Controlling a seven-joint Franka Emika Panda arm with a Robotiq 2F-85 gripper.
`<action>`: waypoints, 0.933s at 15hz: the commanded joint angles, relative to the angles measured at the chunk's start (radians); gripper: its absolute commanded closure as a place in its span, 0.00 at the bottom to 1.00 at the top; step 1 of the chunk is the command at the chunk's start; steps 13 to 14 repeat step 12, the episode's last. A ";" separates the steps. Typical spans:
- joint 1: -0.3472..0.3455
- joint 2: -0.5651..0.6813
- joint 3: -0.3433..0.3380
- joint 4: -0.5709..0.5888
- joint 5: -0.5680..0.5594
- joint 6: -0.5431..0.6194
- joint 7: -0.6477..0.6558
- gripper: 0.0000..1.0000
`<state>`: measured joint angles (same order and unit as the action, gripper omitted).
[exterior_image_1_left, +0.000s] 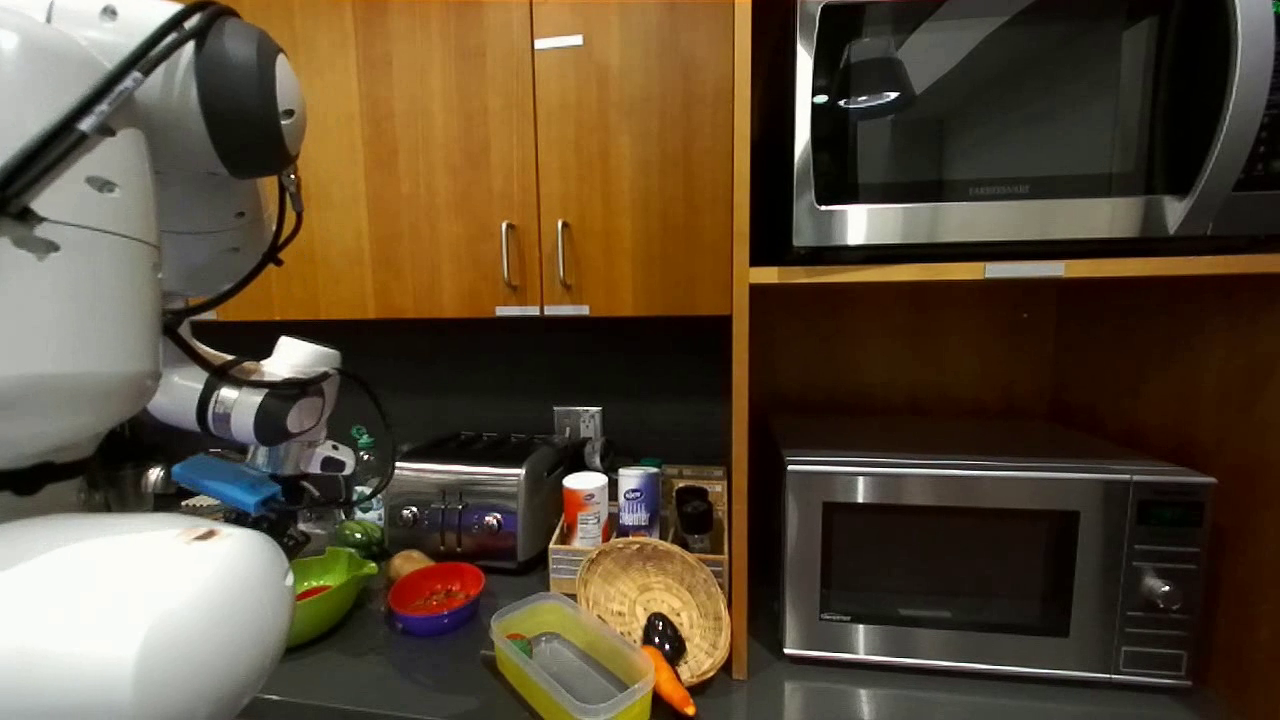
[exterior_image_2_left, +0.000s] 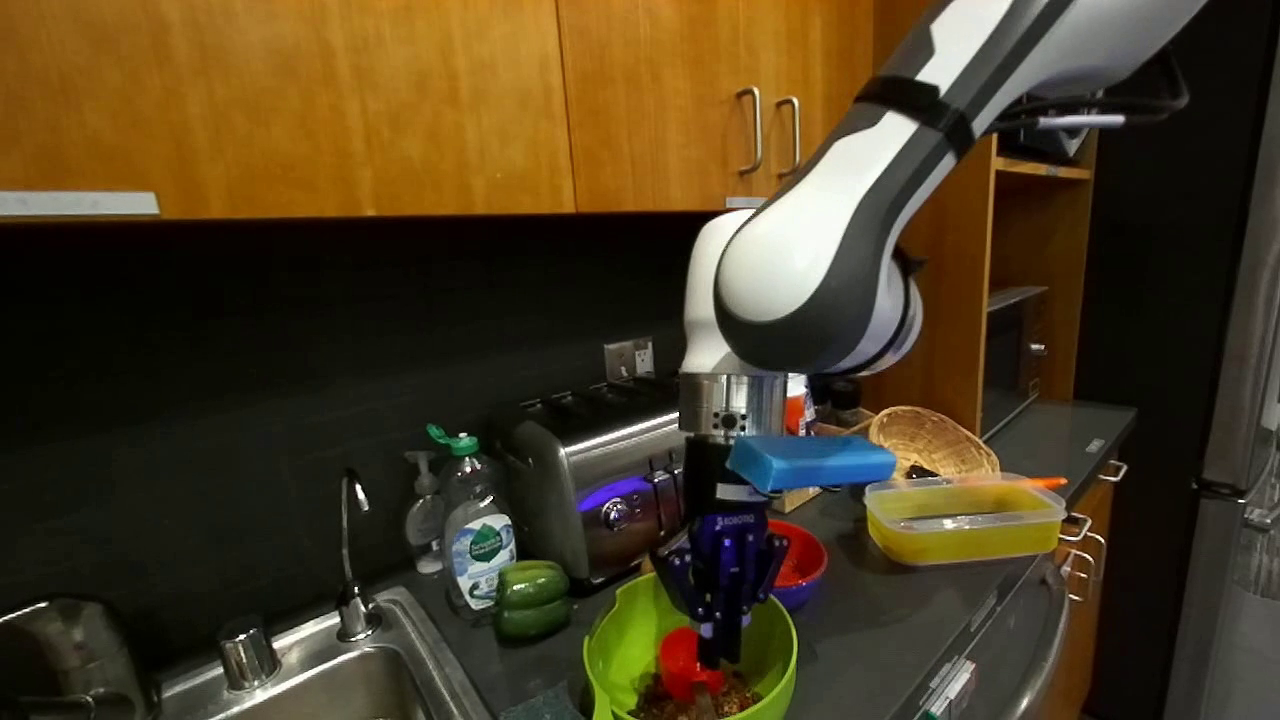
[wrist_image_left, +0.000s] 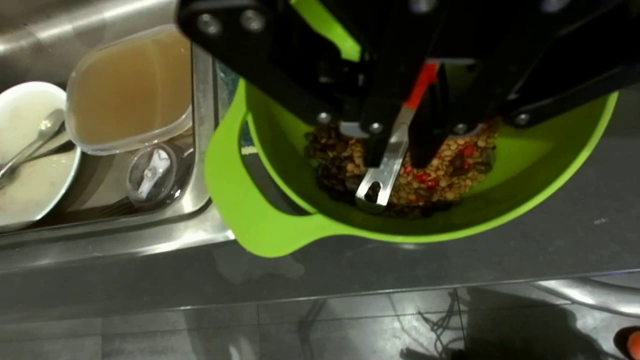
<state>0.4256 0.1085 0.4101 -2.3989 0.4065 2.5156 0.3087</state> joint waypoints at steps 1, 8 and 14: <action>0.034 -0.119 0.015 -0.121 -0.060 0.129 0.130 0.95; 0.073 -0.157 0.059 -0.274 0.218 0.383 0.028 0.47; 0.131 -0.120 0.066 -0.284 0.588 0.422 -0.339 0.20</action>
